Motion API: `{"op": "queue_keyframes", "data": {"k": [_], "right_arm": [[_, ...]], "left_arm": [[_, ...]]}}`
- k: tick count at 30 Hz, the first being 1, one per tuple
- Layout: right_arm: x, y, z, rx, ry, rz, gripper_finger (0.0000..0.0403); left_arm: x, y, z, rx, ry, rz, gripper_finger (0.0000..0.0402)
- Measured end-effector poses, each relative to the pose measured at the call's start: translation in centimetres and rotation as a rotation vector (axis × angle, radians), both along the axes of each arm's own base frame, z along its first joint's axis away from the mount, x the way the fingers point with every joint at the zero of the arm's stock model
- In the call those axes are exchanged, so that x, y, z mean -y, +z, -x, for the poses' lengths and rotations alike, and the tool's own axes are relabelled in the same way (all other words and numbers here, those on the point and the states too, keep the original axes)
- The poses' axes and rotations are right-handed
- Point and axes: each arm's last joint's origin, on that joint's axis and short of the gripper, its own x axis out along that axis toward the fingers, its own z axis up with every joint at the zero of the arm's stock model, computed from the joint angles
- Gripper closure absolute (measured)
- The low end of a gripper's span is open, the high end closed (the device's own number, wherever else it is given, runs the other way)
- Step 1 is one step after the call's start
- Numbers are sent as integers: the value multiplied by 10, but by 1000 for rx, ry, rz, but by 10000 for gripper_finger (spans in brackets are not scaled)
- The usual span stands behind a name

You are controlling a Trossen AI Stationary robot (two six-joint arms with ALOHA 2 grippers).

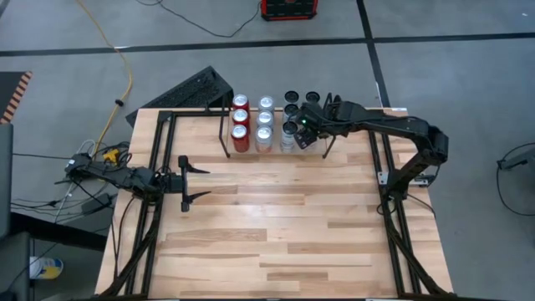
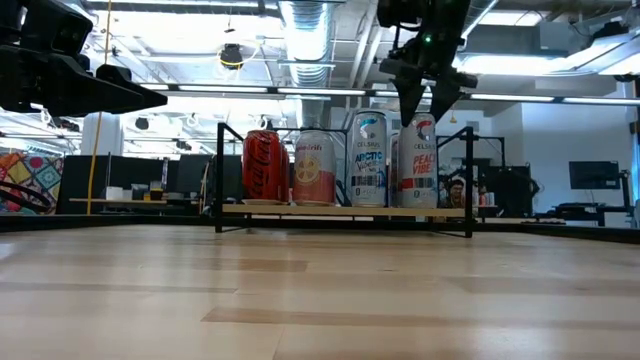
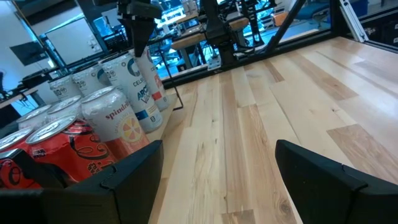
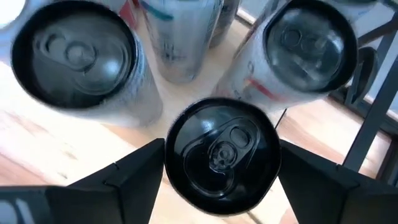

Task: Place canned beverage on shelf
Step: Put the right white pink soda can on the shelf and align with other white pink soda cans

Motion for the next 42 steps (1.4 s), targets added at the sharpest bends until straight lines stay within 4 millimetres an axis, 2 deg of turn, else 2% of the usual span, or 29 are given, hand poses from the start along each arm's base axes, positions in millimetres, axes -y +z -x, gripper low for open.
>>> {"op": "queue_keyframes", "data": {"k": [6, 15, 31, 37, 42], "right_arm": [[-1, -2, 0, -8, 6, -19, 60], [-1, -1, 2, -12, 4, -15, 57], [-2, 23, 4, 6, -20, 45, 58], [-15, 28, -1, 22, 26, 51, 61], [-34, 43, -7, 39, 87, 128, 88]], "left_arm": [[0, 0, 0, 0, 0, 0, 104], [0, 0, 0, 0, 0, 0, 104], [0, 0, 0, 0, 0, 0, 104], [0, 0, 0, 0, 1, 0, 104], [0, 0, 0, 0, 0, 0, 104]]}}
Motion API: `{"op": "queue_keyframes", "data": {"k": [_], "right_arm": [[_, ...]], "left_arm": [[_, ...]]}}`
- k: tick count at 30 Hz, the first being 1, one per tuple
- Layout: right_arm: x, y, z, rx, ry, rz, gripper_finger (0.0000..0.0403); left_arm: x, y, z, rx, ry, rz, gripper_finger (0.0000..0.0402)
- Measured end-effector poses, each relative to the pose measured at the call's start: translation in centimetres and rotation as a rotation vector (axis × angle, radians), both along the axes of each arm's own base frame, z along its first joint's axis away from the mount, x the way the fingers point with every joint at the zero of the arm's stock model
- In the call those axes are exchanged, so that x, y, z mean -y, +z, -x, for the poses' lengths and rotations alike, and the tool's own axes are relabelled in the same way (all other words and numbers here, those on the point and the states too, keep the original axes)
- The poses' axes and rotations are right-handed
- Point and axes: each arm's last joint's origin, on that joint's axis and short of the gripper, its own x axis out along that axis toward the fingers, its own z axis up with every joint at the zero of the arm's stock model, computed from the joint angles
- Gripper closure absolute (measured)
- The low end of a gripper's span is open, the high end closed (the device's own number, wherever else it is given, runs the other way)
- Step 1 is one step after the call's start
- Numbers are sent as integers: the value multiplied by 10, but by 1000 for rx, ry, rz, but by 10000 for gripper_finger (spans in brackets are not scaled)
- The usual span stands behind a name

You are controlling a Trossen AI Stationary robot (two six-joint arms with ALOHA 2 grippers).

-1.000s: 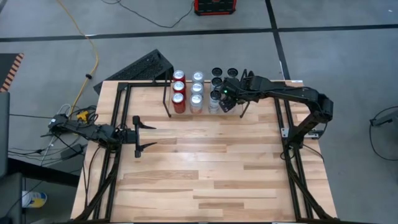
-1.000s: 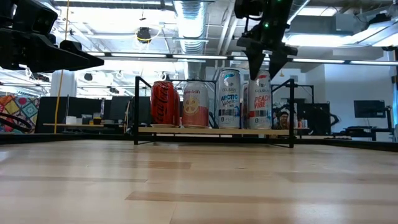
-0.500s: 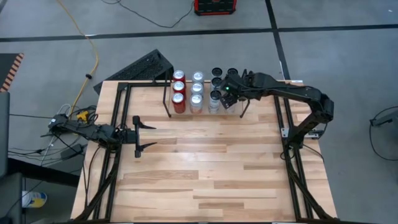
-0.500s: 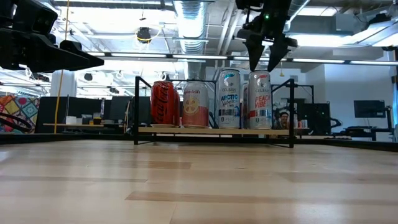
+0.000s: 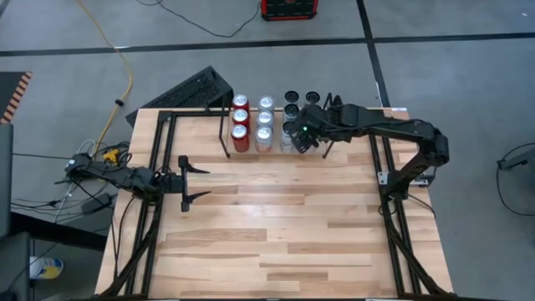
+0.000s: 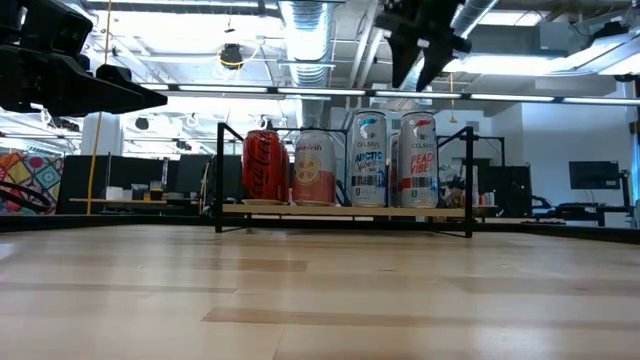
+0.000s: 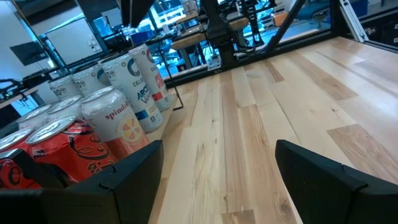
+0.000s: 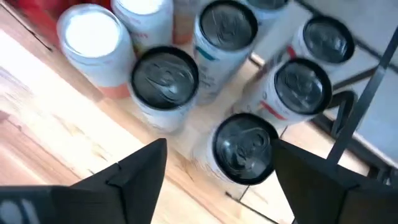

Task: Place canned beverage on shelf
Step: Put the right white pink soda can on the shelf and align with other white pink soda cans

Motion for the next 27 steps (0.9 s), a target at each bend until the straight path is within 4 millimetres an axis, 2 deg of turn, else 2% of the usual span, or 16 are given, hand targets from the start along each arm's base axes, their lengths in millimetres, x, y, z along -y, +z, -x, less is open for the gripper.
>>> {"op": "queue_keyframes", "data": {"k": [4, 7, 9, 12, 14, 15, 27], "right_arm": [[-16, 5, -3, 22, 35, 7, 121], [-31, -1, -10, 3, 68, -3, 163], [-39, -9, -17, -21, 94, -1, 206], [-49, -17, -25, -51, 121, 26, 292], [-50, -17, -26, -60, 134, 20, 357], [-50, -17, -26, -58, 134, 20, 378], [-35, -59, -16, -137, 69, -3, 386]], "left_arm": [[0, 0, 0, 0, 0, 0, 104], [0, 0, 0, 0, 0, 0, 104], [0, 0, 0, 0, 0, 0, 104], [0, 0, 0, 0, 0, 0, 104], [0, 0, 0, 0, 0, 0, 104], [0, 0, 0, 1, 0, 0, 104], [0, 0, 0, 0, 0, 0, 104]]}}
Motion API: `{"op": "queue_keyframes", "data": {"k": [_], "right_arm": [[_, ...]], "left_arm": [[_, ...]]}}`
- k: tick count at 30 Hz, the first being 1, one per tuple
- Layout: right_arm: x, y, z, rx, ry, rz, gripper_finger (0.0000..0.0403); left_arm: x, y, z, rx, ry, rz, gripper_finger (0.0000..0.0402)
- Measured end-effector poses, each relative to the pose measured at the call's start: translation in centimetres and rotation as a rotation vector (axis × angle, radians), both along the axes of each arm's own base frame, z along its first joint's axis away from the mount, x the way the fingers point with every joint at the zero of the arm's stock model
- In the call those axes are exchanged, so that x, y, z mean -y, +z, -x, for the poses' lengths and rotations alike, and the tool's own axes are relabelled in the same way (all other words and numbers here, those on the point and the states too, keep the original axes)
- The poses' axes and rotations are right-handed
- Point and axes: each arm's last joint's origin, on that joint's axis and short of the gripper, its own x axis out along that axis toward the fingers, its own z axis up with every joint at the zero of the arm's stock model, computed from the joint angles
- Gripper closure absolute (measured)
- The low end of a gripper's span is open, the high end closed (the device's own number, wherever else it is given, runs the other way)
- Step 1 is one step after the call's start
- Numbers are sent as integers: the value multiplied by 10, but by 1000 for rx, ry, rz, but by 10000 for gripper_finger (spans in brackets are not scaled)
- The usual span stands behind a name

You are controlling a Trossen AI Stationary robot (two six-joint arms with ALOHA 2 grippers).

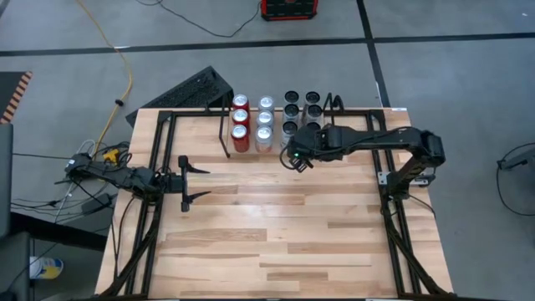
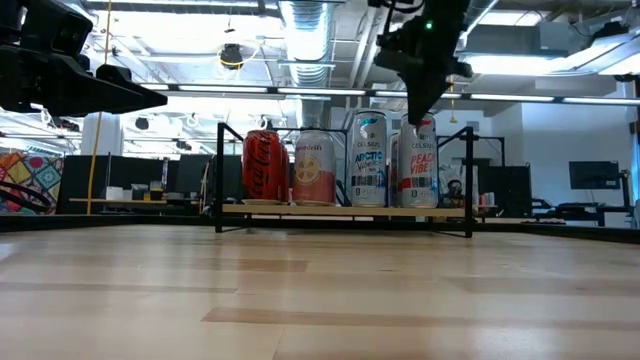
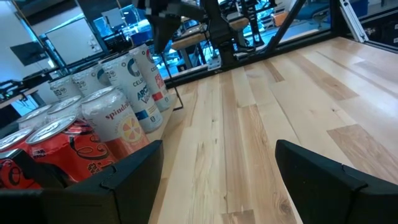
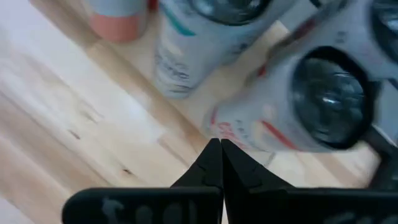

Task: Place canned beverage on shelf
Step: Put the right white pink soda can on the shelf and align with other white pink soda cans

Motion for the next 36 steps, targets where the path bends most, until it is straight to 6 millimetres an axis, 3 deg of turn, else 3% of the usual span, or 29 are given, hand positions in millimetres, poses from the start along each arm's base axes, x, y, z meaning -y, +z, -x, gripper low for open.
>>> {"op": "queue_keyframes", "data": {"k": [12, 36], "right_arm": [[21, -9, 1, -7, -37, 8, 384], [34, -9, 4, -6, -85, 5, 384]], "left_arm": [[0, 0, 0, 0, 0, 0, 104], [0, 0, 0, 0, 0, 0, 104]]}}
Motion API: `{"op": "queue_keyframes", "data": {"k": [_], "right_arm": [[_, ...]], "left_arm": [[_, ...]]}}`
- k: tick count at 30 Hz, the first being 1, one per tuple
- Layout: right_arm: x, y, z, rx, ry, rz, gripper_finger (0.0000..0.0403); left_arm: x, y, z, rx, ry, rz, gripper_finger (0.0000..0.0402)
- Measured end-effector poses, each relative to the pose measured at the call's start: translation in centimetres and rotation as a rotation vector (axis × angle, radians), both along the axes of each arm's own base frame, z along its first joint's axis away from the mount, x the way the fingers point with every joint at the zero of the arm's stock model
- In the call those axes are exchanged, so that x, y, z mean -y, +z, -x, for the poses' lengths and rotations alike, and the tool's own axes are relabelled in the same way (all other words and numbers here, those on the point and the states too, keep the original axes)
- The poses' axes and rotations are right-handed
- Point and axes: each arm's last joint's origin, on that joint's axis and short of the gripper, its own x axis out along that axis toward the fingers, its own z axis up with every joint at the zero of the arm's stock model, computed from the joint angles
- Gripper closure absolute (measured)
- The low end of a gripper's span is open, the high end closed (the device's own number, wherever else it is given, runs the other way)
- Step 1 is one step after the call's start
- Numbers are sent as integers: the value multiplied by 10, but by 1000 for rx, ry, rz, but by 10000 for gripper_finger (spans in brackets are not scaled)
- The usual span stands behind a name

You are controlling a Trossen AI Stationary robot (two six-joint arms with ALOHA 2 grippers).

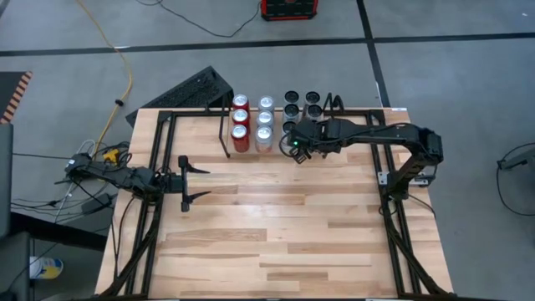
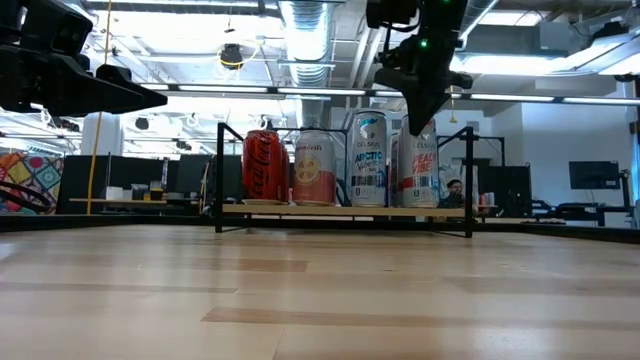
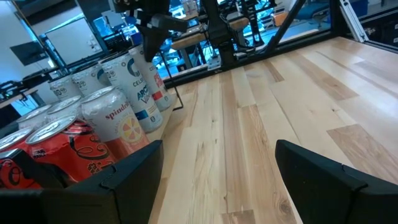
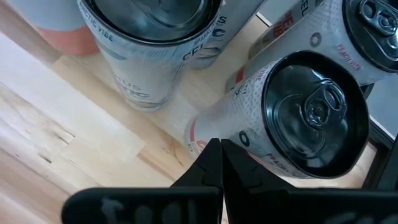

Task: Place canned beverage on shelf
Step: Put the right white pink soda can on the shelf and align with other white pink soda cans, then return to Home Position

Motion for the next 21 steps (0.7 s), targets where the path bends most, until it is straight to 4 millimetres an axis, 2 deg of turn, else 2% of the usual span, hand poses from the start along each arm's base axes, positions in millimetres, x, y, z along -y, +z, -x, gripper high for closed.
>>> {"op": "queue_keyframes", "data": {"k": [13, 21], "right_arm": [[-5, 0, -1, 11, 24, -50, 384], [-19, 0, -4, 20, 60, -54, 384]], "left_arm": [[0, 0, 0, 0, 0, 0, 104], [0, 0, 0, -1, 0, 0, 104]]}}
